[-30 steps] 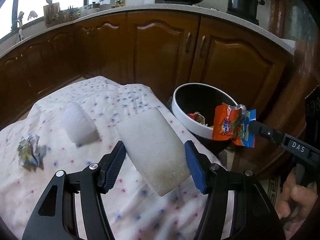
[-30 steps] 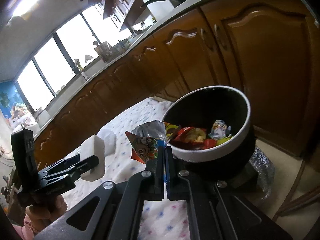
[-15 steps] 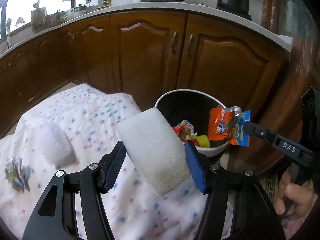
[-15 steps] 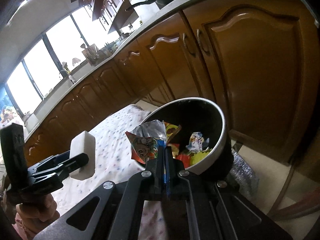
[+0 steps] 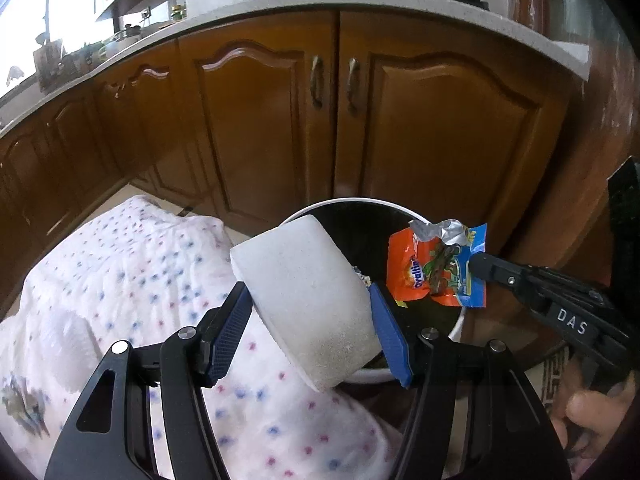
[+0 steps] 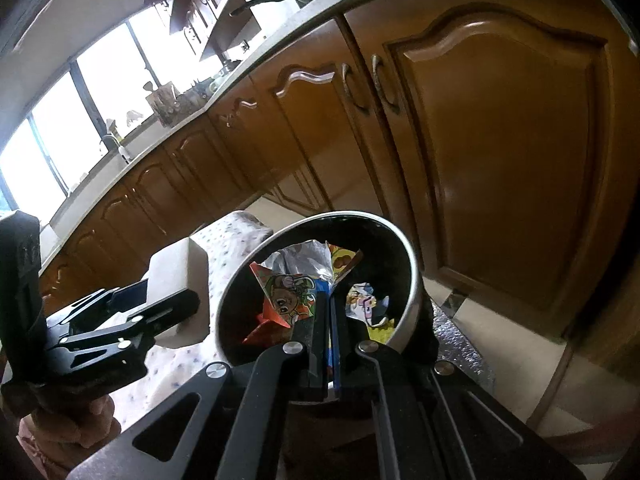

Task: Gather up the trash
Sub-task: 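Carry foam block and orange bag over the bin and open both tools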

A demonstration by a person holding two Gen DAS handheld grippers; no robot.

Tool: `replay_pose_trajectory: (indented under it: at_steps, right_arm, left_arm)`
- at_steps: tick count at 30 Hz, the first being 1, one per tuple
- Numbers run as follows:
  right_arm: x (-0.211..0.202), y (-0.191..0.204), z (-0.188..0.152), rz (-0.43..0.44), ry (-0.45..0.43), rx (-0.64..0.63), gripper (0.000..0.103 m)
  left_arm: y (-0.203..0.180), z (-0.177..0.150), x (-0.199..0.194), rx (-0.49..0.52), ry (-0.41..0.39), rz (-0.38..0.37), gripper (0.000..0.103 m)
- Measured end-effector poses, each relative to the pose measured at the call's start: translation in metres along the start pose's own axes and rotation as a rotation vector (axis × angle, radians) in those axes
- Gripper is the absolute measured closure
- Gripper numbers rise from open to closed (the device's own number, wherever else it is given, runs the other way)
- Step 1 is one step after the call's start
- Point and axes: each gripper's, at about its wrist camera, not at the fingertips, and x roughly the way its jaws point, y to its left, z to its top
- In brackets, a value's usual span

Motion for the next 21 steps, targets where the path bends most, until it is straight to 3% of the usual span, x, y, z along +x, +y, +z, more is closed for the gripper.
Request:
replay_pose_trajectory:
  at_steps: [21]
  right_arm:
    - [0.019, -0.010, 0.005, -0.021, 0.036, -0.006, 0.102]
  left_arm:
    - [-0.014, 0.009, 0.043, 0.033, 0.062, 0.030, 0.042]
